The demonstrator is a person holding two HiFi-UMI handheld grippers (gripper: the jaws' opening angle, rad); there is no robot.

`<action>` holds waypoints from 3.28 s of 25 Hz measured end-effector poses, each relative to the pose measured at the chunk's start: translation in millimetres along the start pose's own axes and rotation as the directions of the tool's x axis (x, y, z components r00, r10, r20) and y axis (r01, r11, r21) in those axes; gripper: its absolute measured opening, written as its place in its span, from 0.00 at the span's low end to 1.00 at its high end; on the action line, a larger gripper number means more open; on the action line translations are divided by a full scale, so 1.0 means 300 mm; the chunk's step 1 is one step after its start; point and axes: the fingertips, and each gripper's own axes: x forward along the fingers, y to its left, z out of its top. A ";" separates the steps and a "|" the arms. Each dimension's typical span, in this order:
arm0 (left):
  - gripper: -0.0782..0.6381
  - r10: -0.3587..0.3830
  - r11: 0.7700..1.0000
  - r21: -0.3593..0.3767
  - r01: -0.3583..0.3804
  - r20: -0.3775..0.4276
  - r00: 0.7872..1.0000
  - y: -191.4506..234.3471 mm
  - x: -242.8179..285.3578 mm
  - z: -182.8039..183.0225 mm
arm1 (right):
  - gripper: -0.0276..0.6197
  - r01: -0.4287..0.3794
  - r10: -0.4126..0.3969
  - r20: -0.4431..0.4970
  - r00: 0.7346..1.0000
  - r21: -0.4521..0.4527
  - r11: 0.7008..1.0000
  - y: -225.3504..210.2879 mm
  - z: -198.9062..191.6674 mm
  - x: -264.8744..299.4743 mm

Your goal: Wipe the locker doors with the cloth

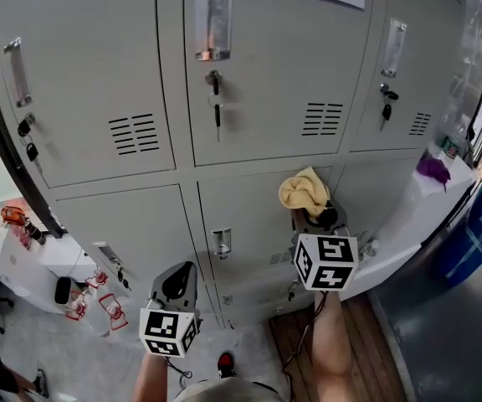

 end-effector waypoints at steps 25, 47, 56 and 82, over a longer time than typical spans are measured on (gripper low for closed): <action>0.14 -0.020 1.000 -0.004 0.020 -0.003 1.000 -0.009 0.007 -0.009 | 0.32 0.050 -0.051 0.059 0.997 0.023 0.998 -0.080 0.022 -0.144; 0.14 0.062 0.998 -0.002 -0.062 -0.008 0.998 0.053 -0.065 -0.020 | 0.32 -0.324 0.324 0.018 0.946 0.055 0.944 0.490 -0.136 -0.168; 0.14 0.109 0.994 -0.005 -0.109 -0.012 0.994 0.113 -0.092 -0.026 | 0.32 -0.387 0.387 0.000 0.922 0.058 0.920 0.613 -0.152 -0.086; 0.14 0.111 0.994 -0.003 -0.111 -0.009 0.994 0.142 -0.067 -0.022 | 0.32 -0.354 0.355 -0.025 0.935 0.024 0.935 0.582 -0.176 -0.001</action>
